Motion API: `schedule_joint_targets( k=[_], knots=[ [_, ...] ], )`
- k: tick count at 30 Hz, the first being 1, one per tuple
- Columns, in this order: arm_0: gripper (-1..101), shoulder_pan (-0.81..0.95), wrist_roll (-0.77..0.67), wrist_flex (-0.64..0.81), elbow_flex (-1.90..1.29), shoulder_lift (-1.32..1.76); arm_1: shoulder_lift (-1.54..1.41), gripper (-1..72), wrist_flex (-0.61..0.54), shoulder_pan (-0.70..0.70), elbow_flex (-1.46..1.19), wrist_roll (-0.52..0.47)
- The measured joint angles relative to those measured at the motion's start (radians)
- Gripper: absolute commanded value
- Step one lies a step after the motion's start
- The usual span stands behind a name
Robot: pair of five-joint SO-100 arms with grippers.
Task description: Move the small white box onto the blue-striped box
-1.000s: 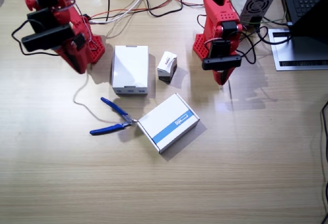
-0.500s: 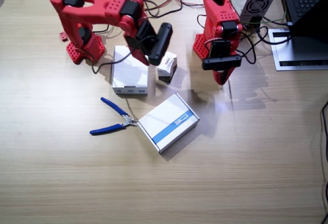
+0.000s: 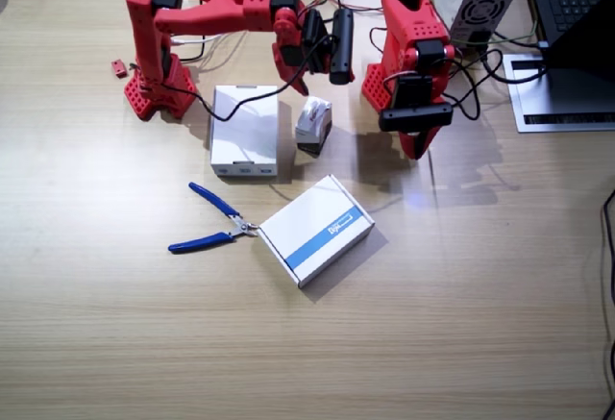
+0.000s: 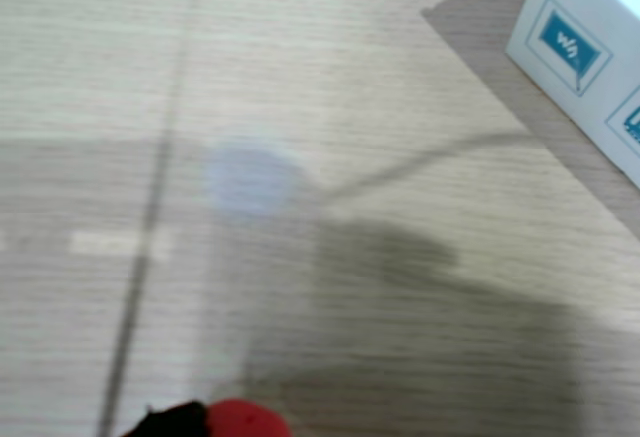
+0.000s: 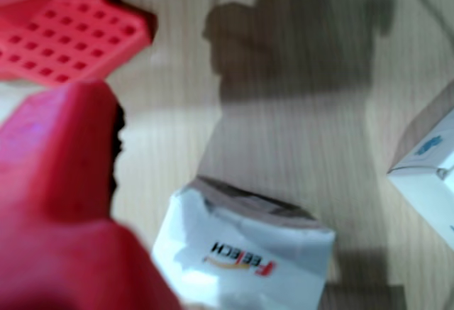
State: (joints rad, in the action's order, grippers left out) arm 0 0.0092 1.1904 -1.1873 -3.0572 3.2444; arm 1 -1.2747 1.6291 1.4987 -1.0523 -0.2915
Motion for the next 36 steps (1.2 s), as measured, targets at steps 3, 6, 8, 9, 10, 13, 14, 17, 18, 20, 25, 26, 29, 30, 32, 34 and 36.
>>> schedule_joint_targets(
  k=[3,6,8,9,10,13,14,17,18,20,25,26,29,30,32,34,36],
  knots=[
    [0,0.000,0.000,0.000,0.000,0.000,0.026,45.7,-0.015,-0.048,-0.025,0.040],
    [0,0.000,0.000,0.000,0.000,0.000,0.025,45.5,-0.015,-0.063,-0.058,0.060],
    [0,0.000,0.000,0.000,0.000,0.000,0.025,45.4,-0.017,-0.052,-0.095,0.077],
    [0,0.000,0.000,0.000,0.000,0.000,0.026,45.3,-0.018,-0.051,-0.118,0.087],
    [0,0.000,0.000,0.000,0.000,0.000,0.029,45.3,-0.020,-0.052,-0.124,0.095],
    [0,0.000,0.000,0.000,0.000,0.000,0.029,45.3,-0.020,-0.058,-0.147,0.115],
    [0,0.000,0.000,0.000,0.000,0.000,0.029,45.3,-0.023,-0.058,-0.158,0.115],
    [0,0.000,0.000,0.000,0.000,0.000,0.044,44.6,-0.086,-0.055,-0.183,0.115],
    [0,0.000,0.000,0.000,0.000,0.000,0.057,44.0,-0.101,-0.057,-0.199,0.115],
    [0,0.000,0.000,0.000,0.000,0.000,0.104,41.5,-0.156,-0.063,-0.212,0.124],
    [0,0.000,0.000,0.000,0.000,0.000,0.245,38.0,-0.232,-0.072,-0.183,0.133],
    [0,0.000,0.000,0.000,0.000,0.000,0.265,33.4,-0.230,-0.074,-0.164,0.133],
    [0,0.000,0.000,0.000,0.000,0.000,0.298,21.4,-0.230,-0.074,-0.129,0.132],
    [0,0.000,0.000,0.000,0.000,0.000,0.304,17.5,-0.229,-0.074,-0.121,0.137],
    [0,0.000,0.000,0.000,0.000,0.000,0.305,12.2,-0.229,-0.074,-0.120,0.160],
    [0,0.000,0.000,0.000,0.000,0.000,0.305,11.5,-0.225,-0.074,-0.114,0.163],
    [0,0.000,0.000,0.000,0.000,0.000,0.301,11.5,-0.196,-0.072,-0.095,0.163]
  ],
)
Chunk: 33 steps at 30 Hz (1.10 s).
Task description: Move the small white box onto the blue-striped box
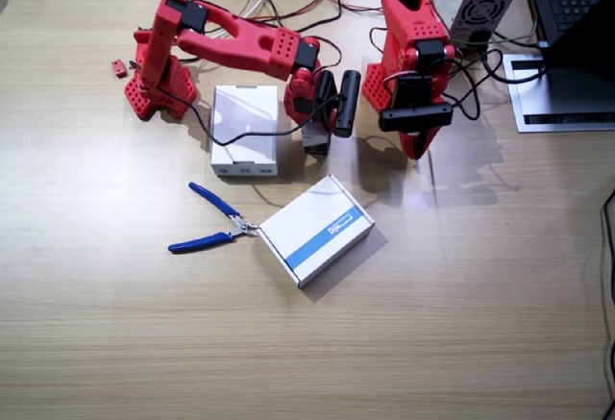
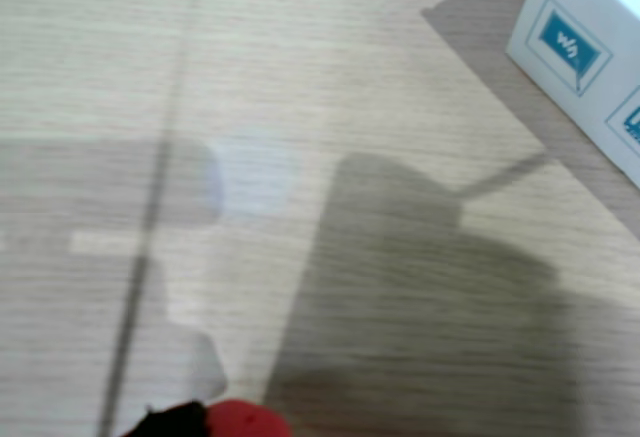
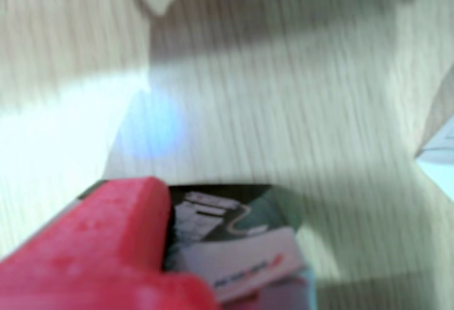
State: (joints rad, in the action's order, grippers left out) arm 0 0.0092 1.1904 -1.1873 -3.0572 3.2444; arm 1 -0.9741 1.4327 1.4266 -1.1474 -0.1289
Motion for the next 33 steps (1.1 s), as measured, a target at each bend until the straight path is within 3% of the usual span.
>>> schedule_joint_targets(
  k=[5,13,22,29,33],
  knots=[
    [0,0.000,0.000,0.000,0.000,0.000,-0.026,10.4,0.199,0.008,0.126,-0.009],
    [0,0.000,0.000,0.000,0.000,0.000,-0.252,10.3,0.396,-0.049,0.258,-0.048],
    [0,0.000,0.000,0.000,0.000,0.000,-0.558,11.6,0.337,-0.310,-0.120,-0.127],
    [0,0.000,0.000,0.000,0.000,0.000,-0.735,12.4,0.206,-0.296,-0.485,-0.094],
    [0,0.000,0.000,0.000,0.000,0.000,-0.758,16.3,0.133,-0.267,-0.595,-0.086]
  ],
)
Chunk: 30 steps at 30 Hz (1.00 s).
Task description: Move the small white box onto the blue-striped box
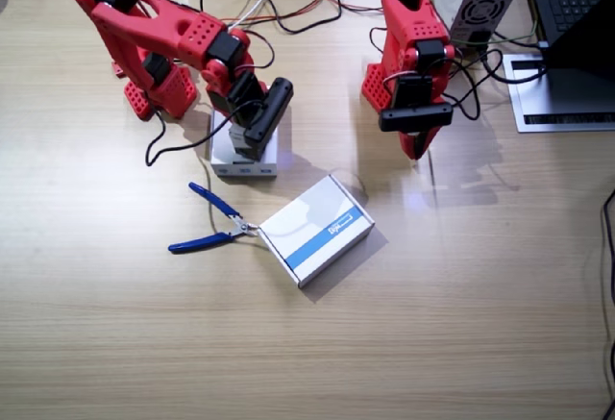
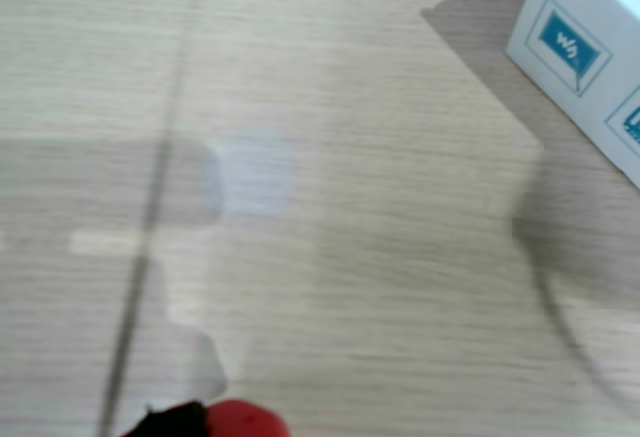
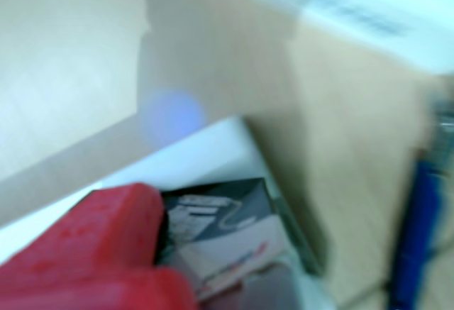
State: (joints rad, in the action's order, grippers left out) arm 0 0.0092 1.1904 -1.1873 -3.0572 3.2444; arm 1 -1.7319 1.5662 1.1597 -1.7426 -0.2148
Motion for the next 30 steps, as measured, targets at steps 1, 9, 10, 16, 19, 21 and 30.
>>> schedule_joint_targets(
  k=[1,9,10,16,19,21,30],
  knots=[
    [0,0.000,0.000,0.000,0.000,0.000,-0.006,16.4,-0.014,0.000,-0.011,0.003],
    [0,0.000,0.000,0.000,0.000,0.000,-0.032,19.0,-0.018,0.037,-0.040,0.003],
    [0,0.000,0.000,0.000,0.000,0.000,-0.035,20.8,-0.005,0.054,-0.040,-0.011],
    [0,0.000,0.000,0.000,0.000,0.000,-0.124,27.2,0.167,0.092,0.015,-0.098],
    [0,0.000,0.000,0.000,0.000,0.000,-0.137,27.8,0.192,0.083,0.066,-0.143],
    [0,0.000,0.000,0.000,0.000,0.000,-0.138,28.3,0.196,0.064,0.078,-0.155],
    [0,0.000,0.000,0.000,0.000,0.000,-0.252,31.1,0.281,-0.055,0.261,-0.201]
  ],
)
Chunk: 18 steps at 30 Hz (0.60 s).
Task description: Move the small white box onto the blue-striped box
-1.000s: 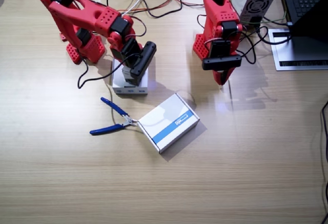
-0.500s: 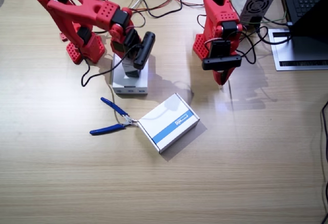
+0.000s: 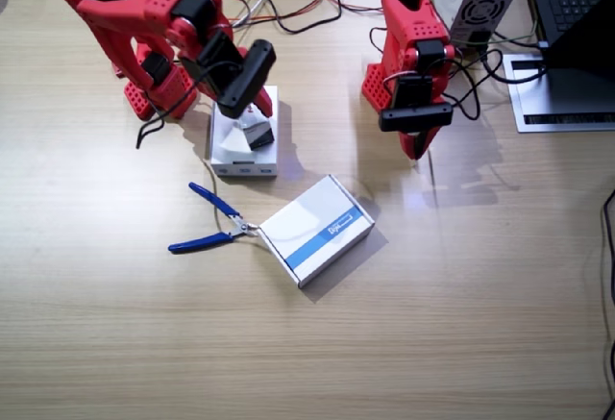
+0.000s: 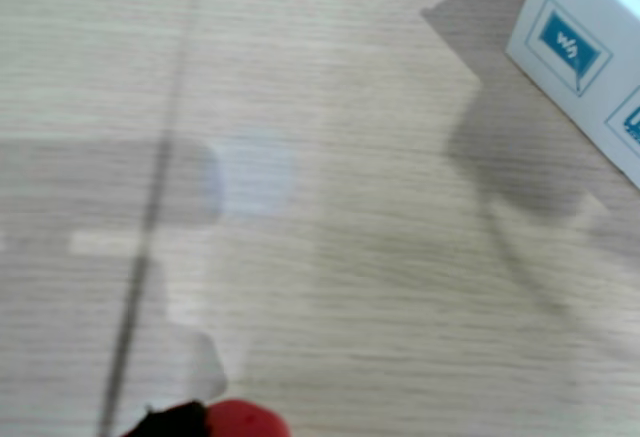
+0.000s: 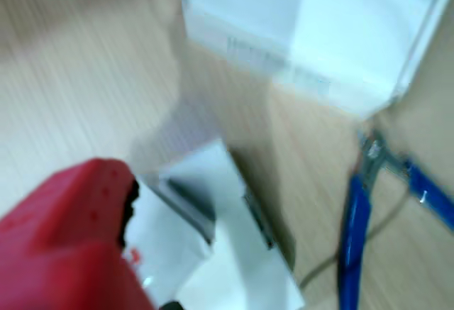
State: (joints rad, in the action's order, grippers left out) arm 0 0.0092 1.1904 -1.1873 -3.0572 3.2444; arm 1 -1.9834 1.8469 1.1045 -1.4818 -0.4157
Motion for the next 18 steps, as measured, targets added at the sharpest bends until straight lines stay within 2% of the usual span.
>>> schedule_joint_targets(
  k=[3,6,8,10,12,15,18],
  knots=[
    [0,0.000,-0.009,0.000,0.000,0.000,-0.132,31.1,0.005,-0.121,-0.017,-0.029],
    [0,0.035,-0.141,-0.025,0.110,0.000,-0.278,31.4,0.005,-0.393,-0.080,-0.121],
    [3,0.129,-0.233,-0.124,0.253,0.000,-0.364,32.0,-0.009,-0.561,-0.189,-0.163],
    [21,0.267,-0.314,-0.199,0.423,0.011,-0.489,31.7,-0.032,-0.676,-0.325,-0.192],
    [29,0.314,-0.353,-0.224,0.569,-0.084,-0.621,32.7,-0.051,-0.775,-0.453,-0.236],
    [39,0.468,-0.480,-0.327,0.910,-0.385,-0.770,34.6,-0.083,-0.983,-0.601,-0.302],
    [51,0.673,-0.758,-0.434,1.321,-0.727,-0.815,37.1,-0.137,-1.115,-0.660,-0.350]
  ],
)
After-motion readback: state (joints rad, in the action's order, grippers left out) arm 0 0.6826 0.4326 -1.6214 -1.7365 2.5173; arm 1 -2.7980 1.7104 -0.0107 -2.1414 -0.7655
